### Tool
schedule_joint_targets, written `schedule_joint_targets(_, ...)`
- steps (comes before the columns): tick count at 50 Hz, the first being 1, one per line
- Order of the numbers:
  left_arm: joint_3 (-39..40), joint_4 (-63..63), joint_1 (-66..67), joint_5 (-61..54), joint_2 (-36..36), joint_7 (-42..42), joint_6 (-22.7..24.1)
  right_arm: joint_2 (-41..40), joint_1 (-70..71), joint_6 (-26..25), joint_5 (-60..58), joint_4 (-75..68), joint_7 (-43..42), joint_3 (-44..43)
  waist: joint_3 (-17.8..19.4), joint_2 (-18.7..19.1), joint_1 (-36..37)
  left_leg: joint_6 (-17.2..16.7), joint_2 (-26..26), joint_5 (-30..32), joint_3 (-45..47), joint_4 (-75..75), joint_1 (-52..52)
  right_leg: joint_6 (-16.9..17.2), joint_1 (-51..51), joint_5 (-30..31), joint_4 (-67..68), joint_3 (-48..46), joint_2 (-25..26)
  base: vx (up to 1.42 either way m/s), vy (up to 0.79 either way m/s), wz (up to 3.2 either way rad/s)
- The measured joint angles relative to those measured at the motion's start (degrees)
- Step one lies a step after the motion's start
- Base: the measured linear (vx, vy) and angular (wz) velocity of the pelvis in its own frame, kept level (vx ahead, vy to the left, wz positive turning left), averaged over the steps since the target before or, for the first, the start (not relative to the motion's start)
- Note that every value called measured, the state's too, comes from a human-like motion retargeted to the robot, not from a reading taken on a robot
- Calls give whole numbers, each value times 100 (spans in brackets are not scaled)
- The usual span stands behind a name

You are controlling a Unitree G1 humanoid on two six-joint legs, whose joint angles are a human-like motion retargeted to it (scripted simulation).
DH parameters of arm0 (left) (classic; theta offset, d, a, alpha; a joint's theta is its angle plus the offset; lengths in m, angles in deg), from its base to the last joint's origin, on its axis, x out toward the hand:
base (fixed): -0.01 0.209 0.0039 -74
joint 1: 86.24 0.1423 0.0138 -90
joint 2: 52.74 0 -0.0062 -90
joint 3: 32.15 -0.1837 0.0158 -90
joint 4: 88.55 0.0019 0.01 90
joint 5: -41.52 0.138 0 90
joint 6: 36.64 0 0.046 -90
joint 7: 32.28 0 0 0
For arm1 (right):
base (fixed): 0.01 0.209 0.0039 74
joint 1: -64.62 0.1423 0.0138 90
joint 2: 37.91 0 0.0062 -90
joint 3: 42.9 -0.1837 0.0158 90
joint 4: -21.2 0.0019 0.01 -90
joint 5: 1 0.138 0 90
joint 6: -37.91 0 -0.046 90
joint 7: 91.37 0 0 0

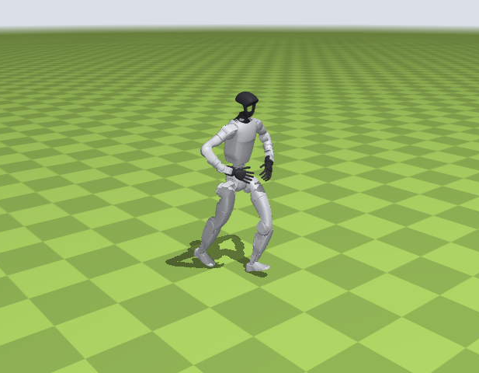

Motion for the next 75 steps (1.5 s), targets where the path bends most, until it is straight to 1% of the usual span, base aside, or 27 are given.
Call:
schedule_joint_targets(2,129,-116,71,37,-52,99,7,24,24,-59,-170,55,-32,-9,11,-411,78,175,-432,166,287,-809,582,193,-667,-629,1729,-136,-691,34,5,-35)
schedule_joint_targets(5,180,-173,175,103,-8,167,22,0,-25,-77,-306,69,-24,-34,79,-526,58,271,-659,-8,335,-576,767,426,-1047,-526,3125,-318,-1094,24,5,-2)
schedule_joint_targets(7,278,-255,260,180,21,244,32,0,-38,-75,-412,124,-35,-99,103,-701,59,379,-932,-93,446,-643,929,628,-1488,-408,4290,-351,-1561,24,6,-11)
schedule_joint_targets(8,351,-324,303,236,24,293,40,9,-37,-71,-471,171,-53,-151,99,-845,61,452,-1133,-85,531,-821,1030,721,-1808,-436,4939,-318,-1894,23,7,-15)
schedule_joint_targets(10,456,-430,411,346,44,386,55,-25,-67,-54,-573,240,-101,-232,111,-1073,29,568,-1444,-112,660,-940,1146,728,-2308,-620,6022,-330,-2532,23,7,-6)
schedule_joint_targets(12,704,-639,579,547,-37,577,57,-77,-63,-29,-703,361,-246,-357,-110,-1641,-85,731,-2169,445,712,-2218,1447,814,-3275,-599,7174,-38,-3570,25,7,16)
schedule_joint_targets(15,878,-716,773,745,-32,802,73,-241,-150,45,-844,387,-484,-514,-16,-1798,-213,820,-2464,279,698,-2117,1631,637,-3797,-717,8147,25,-4327,25,5,8)
schedule_joint_targets(17,1139,-820,965,955,-86,1050,84,-329,-112,125,-1030,417,-787,-607,-11,-1755,-270,854,-2512,422,510,-2715,2015,456,-4412,-856,8487,177,-4597,25,7,-4)
schedule_joint_targets(18,1168,-810,1040,999,-63,1096,80,-386,-152,145,-1066,405,-867,-649,24,-1790,-312,862,-2589,355,506,-2630,2085,379,-4566,-1011,8610,200,-4827,23,5,-1)
schedule_joint_targets(20,1362,-843,1216,1136,-72,1277,105,-452,-122,238,-1246,411,-1162,-703,84,-1624,-346,862,-2491,337,344,-2949,2424,162,-5034,-1248,8645,192,-4974,22,6,-8)
schedule_joint_targets(22,1394,-836,1346,1179,-39,1337,119,-520,-170,284,-1339,401,-1325,-741,181,-1606,-405,832,-2534,218,303,-2856,2599,18,-5370,-1520,8506,162,-5313,19,5,-1)
schedule_joint_targets(23,1474,-856,1406,1195,-47,1377,142,-523,-144,322,-1437,409,-1471,-746,215,-1464,-410,810,-2408,194,220,-3036,2766,-64,-5573,-1618,8323,71,-5279,18,5,-6)
schedule_joint_targets(25,1495,-880,1491,1196,-54,1404,184,-539,-170,357,-1543,415,-1616,-756,318,-1389,-462,748,-2359,86,153,-3023,2950,-119,-5908,-1801,7917,-36,-5458,14,4,0)
schedule_joint_targets(26,1530,-919,1511,1150,-73,1386,208,-513,-155,374,-1617,425,-1721,-747,335,-1257,-449,707,-2224,88,111,-3197,3070,-131,-6065,-1846,7589,-171,-5357,11,3,-2)
schedule_joint_targets(28,1527,-977,1539,1085,-110,1367,251,-482,-166,392,-1707,434,-1852,-731,404,-1157,-466,614,-2105,45,76,-3269,3222,-44,-6360,-1912,6948,-316,-5310,4,2,0)
schedule_joint_targets(30,1553,-1081,1516,934,-182,1298,277,-421,-128,377,-1801,450,-2021,-713,352,-942,-397,524,-1837,146,66,-3665,3358,76,-6631,-1895,6047,-567,-4919,0,0,0)
schedule_joint_targets(32,1553,-1170,1488,856,-244,1271,291,-388,-110,368,-1827,458,-2114,-705,280,-853,-337,440,-1684,275,110,-3957,3422,261,-6910,-1844,5168,-694,-4585,-4,2,3)
schedule_joint_targets(35,1530,-1274,1427,802,-314,1298,308,-354,-77,368,-1842,470,-2194,-683,284,-874,-313,375,-1624,290,193,-3924,3433,533,-7284,-1780,4410,-681,-4297,-11,4,12)
schedule_joint_targets(37,1520,-1337,1365,759,-373,1311,291,-336,-22,376,-1831,481,-2231,-646,245,-875,-271,348,-1564,307,263,-3915,3373,617,-7469,-1636,4094,-678,-4040,-11,2,6)
schedule_joint_targets(42,1456,-1429,1247,672,-490,1302,230,-317,98,409,-1800,462,-2247,-494,179,-977,-203,311,-1517,317,409,-3766,3202,723,-7828,-1335,3941,-533,-3561,-6,0,8)
schedule_joint_targets(48,1464,-1477,1176,547,-622,1252,146,-352,222,457,-1735,397,-2227,-332,58,-1111,-164,305,-1483,286,545,-3584,2953,704,-8117,-1089,3945,-432,-3113,0,0,0)
schedule_joint_targets(58,1743,-1466,1426,428,-657,935,108,-439,125,571,-1724,355,-2290,-371,-89,-1055,-260,346,-1341,45,690,-3216,2616,525,-8331,-1207,4238,-360,-2959,1,0,1)
schedule_joint_targets(63,2047,-1462,1536,241,-524,458,65,-526,-67,591,-1698,325,-2055,-405,-147,-922,-424,335,-1273,-55,639,-3078,2428,403,-8038,-1380,4932,-124,-3119,7,-4,26)
schedule_joint_targets(67,2434,-1654,1343,-6,-286,-25,-36,-675,-177,529,-1572,284,-1539,-415,-237,-984,-612,357,-1388,-64,527,-3002,2259,236,-7409,-1495,6118,195,-3409,4,-9,42)
schedule_joint_targets(71,2748,-1902,1071,-275,-44,-529,-198,-610,56,395,-1413,298,-862,-644,-449,-1381,-699,417,-1718,52,500,-2952,2044,176,-6290,-1624,7195,466,-3809,-5,-12,31)
schedule_joint_targets(73,2957,-2039,916,-563,34,-973,-371,-515,296,259,-1074,371,-257,-834,-388,-1623,-623,453,-1863,369,451,-3527,2372,263,-5360,-1667,7264,468,-3886,-10,-14,-12)
schedule_joint_targets(75,2982,-2074,866,-654,153,-1225,-442,-500,387,198,-966,385,56,-868,-468,-1979,-491,485,-2085,552,584,-3646,2321,419,-4680,-1652,7181,546,-4027,-17,-14,-35)
